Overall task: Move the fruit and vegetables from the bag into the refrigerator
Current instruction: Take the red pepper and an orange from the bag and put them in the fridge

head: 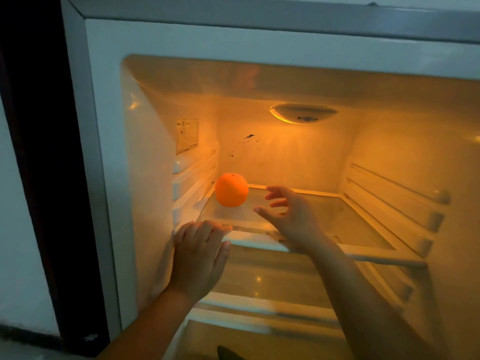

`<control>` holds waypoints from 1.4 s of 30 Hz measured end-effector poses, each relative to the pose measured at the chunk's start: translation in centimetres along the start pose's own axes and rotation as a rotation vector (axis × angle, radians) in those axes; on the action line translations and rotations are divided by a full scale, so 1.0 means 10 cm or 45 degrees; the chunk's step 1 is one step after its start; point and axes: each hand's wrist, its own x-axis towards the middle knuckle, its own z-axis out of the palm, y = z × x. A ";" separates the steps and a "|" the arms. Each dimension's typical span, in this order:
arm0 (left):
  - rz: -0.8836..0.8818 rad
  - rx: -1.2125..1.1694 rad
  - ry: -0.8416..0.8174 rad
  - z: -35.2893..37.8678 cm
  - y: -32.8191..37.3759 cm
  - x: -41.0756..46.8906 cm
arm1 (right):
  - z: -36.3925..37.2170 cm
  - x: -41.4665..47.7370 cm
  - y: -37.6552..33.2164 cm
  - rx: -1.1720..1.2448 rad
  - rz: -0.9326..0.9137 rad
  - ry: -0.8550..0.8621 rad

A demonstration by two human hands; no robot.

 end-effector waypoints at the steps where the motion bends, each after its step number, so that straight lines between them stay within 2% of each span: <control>1: -0.009 -0.010 -0.033 -0.03 0.00 0.00 | -0.04 -0.06 -0.04 0.023 -0.018 0.004; 7: -0.071 -0.162 -0.202 -0.19 0.06 -0.05 | -0.11 -0.51 -0.07 0.216 -0.018 0.061; 13: -0.217 -0.244 -0.382 -0.32 0.16 -0.33 | -0.12 -0.98 0.01 0.483 0.011 0.290; 17: -0.238 -0.345 -0.515 -0.42 0.22 -0.52 | 0.00 -1.40 0.13 0.510 0.129 0.192; 22: -0.247 -0.374 -1.011 -0.47 0.25 -0.97 | 0.26 -2.04 0.19 0.402 0.421 0.032; 26: -0.311 -0.622 -1.199 -0.49 0.19 -1.53 | 0.46 -2.59 0.17 0.354 0.609 -0.036; 29: -0.233 -0.770 -1.243 -0.60 0.21 -1.82 | 0.53 -2.93 0.05 0.291 0.675 -0.039; 33: -0.074 -0.841 -1.292 -0.70 0.26 -1.97 | 0.50 -3.40 -0.12 0.007 0.675 0.005; 42: 0.269 -1.030 -1.531 -0.68 0.74 -2.37 | 0.32 -4.86 -0.55 -0.317 1.143 0.184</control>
